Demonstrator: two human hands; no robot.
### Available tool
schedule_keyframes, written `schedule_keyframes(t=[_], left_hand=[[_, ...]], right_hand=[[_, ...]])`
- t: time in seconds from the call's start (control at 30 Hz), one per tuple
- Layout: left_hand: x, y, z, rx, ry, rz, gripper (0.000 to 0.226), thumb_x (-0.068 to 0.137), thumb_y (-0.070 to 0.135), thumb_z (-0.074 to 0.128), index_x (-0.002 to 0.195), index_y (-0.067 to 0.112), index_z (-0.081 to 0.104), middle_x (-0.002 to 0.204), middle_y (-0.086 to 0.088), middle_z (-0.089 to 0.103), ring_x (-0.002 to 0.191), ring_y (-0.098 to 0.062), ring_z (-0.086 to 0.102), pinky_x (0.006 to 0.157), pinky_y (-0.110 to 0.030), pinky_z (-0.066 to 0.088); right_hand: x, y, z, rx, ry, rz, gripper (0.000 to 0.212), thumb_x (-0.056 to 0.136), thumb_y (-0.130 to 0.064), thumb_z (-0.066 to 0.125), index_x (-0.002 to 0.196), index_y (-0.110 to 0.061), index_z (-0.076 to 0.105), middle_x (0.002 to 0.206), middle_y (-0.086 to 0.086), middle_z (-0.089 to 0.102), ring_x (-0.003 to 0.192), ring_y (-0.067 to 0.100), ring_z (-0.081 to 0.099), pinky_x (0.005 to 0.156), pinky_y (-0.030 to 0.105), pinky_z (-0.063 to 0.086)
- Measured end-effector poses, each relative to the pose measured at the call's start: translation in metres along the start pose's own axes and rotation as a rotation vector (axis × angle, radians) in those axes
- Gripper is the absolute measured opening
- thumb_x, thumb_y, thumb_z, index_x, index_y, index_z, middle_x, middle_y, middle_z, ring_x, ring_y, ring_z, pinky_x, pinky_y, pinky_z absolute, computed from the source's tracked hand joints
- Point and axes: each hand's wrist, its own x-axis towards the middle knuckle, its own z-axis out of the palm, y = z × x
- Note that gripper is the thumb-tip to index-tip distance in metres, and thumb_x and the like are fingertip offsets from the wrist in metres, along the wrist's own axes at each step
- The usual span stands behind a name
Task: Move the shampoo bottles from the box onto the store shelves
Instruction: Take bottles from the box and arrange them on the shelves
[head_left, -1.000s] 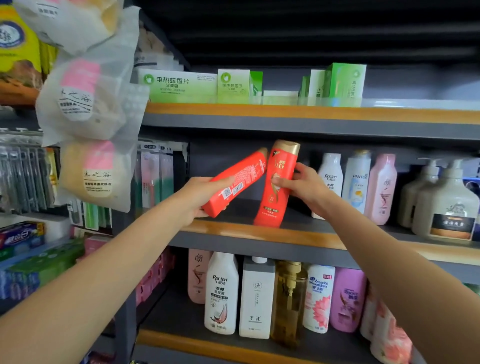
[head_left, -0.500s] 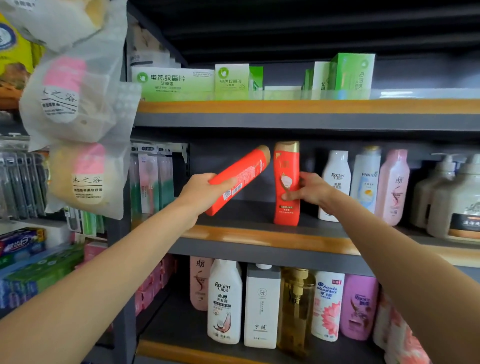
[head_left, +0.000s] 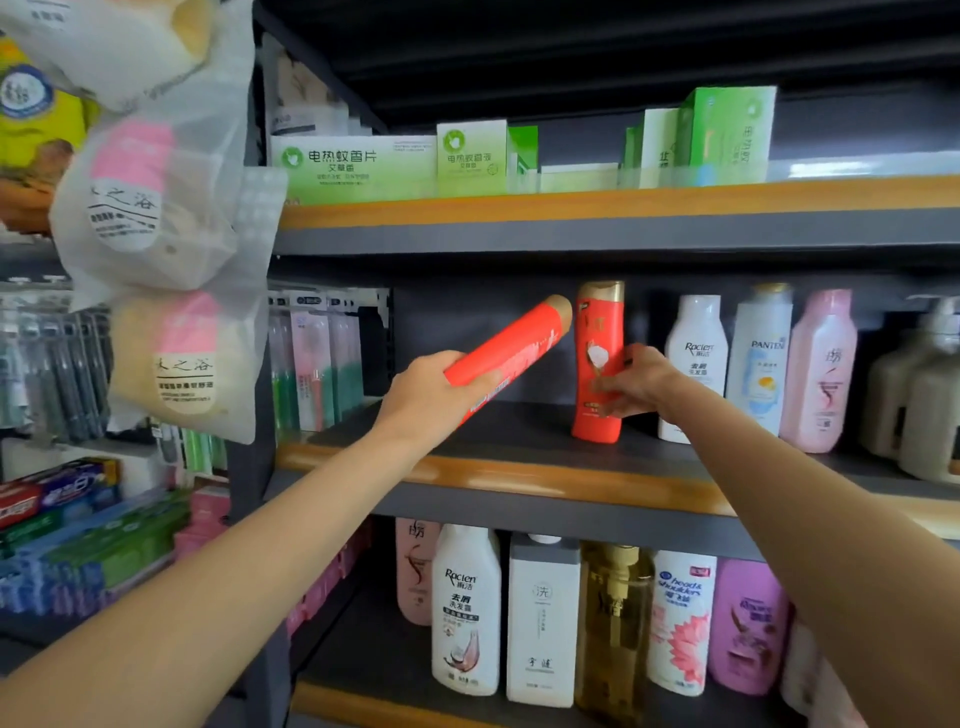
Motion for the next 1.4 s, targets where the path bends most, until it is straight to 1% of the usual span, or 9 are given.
schedule_keyframes(t=[0.07, 0.13, 0.3, 0.47, 0.63, 0.8, 0.9, 1.17, 1.4], left_hand=[[-0.001, 0.003, -0.001, 0.099, 0.003, 0.075, 0.027, 0.084, 0.046, 0.060, 0.107, 0.033, 0.063, 0.095, 0.006, 0.067, 0.093, -0.019, 0.062, 0.076, -0.028, 0.046], [-0.002, 0.004, 0.001, 0.257, 0.027, 0.195, 0.034, 0.086, 0.047, 0.058, 0.118, 0.034, 0.058, 0.100, 0.006, 0.066, 0.094, -0.019, 0.061, 0.075, -0.028, 0.044], [-0.006, 0.011, 0.027, 0.597, 0.152, 0.495, 0.055, 0.090, 0.048, 0.051, 0.139, 0.029, 0.037, 0.113, -0.006, 0.053, 0.107, -0.026, 0.051, 0.087, -0.035, 0.042], [-0.013, 0.033, 0.049, 0.306, 0.083, 0.505, 0.052, 0.089, 0.048, 0.052, 0.136, 0.031, 0.038, 0.112, 0.001, 0.053, 0.103, -0.017, 0.052, 0.079, -0.024, 0.037], [-0.011, 0.034, 0.055, 0.644, 0.139, 0.690, 0.063, 0.088, 0.030, 0.058, 0.142, 0.021, 0.026, 0.122, -0.007, 0.039, 0.110, -0.025, 0.039, 0.091, -0.033, 0.038], [0.001, 0.038, 0.054, 0.379, -0.199, 0.403, 0.076, 0.080, 0.033, 0.068, 0.141, 0.030, 0.023, 0.129, -0.003, 0.033, 0.118, -0.022, 0.031, 0.102, -0.039, 0.033], [0.011, 0.033, 0.047, 0.218, -0.184, 0.292, 0.059, 0.084, 0.029, 0.066, 0.135, 0.024, 0.036, 0.129, -0.004, 0.040, 0.119, -0.021, 0.041, 0.100, -0.035, 0.036], [0.022, 0.026, 0.054, -0.019, -0.280, 0.056, 0.048, 0.089, 0.013, 0.059, 0.132, 0.019, 0.039, 0.128, -0.002, 0.048, 0.110, -0.015, 0.054, 0.088, -0.026, 0.041], [0.034, 0.026, 0.085, -0.106, -0.455, -0.052, 0.087, 0.081, 0.015, 0.070, 0.148, 0.015, 0.015, 0.149, -0.004, 0.031, 0.130, -0.021, 0.041, 0.108, -0.038, 0.037]], right_hand=[[-0.004, 0.000, -0.004, -0.101, 0.172, -0.070, 0.040, 0.075, -0.014, 0.074, 0.100, -0.010, 0.043, 0.099, 0.018, 0.061, 0.073, 0.037, 0.067, 0.067, 0.048, 0.057], [-0.029, -0.005, -0.009, 0.050, 0.225, -0.151, 0.030, 0.081, -0.017, 0.069, 0.102, -0.005, 0.051, 0.096, 0.019, 0.061, 0.065, 0.032, 0.065, 0.065, 0.043, 0.057], [-0.099, -0.015, -0.002, 0.372, -0.404, -0.095, 0.026, 0.088, -0.032, 0.060, 0.108, -0.014, 0.060, 0.088, 0.003, 0.070, 0.060, 0.012, 0.068, 0.046, 0.015, 0.044], [-0.099, -0.014, 0.003, 0.568, -0.407, -0.073, 0.035, 0.086, -0.028, 0.064, 0.114, -0.010, 0.054, 0.077, 0.004, 0.063, 0.048, 0.010, 0.057, 0.045, 0.016, 0.040], [-0.095, -0.009, 0.001, 0.774, -0.279, 0.013, 0.029, 0.081, -0.038, 0.068, 0.093, -0.012, 0.061, 0.068, 0.001, 0.057, 0.050, 0.009, 0.048, 0.044, 0.015, 0.045], [-0.079, -0.004, -0.008, 0.720, -0.122, -0.028, 0.016, 0.080, -0.025, 0.072, 0.083, -0.016, 0.060, 0.068, -0.002, 0.059, 0.052, 0.007, 0.043, 0.039, 0.013, 0.038], [-0.068, 0.004, -0.023, 0.701, -0.051, -0.070, 0.016, 0.081, -0.016, 0.070, 0.083, -0.020, 0.055, 0.059, -0.006, 0.058, 0.047, 0.006, 0.038, 0.038, 0.013, 0.037], [-0.055, 0.011, -0.044, 0.235, -0.233, -0.168, 0.023, 0.084, -0.010, 0.066, 0.096, -0.024, 0.054, 0.075, -0.003, 0.060, 0.044, 0.001, 0.050, 0.049, 0.018, 0.039], [-0.043, 0.002, -0.027, 0.113, -0.299, -0.230, 0.044, 0.079, -0.006, 0.071, 0.117, -0.019, 0.053, 0.093, -0.001, 0.064, 0.071, 0.010, 0.064, 0.052, 0.020, 0.053]])
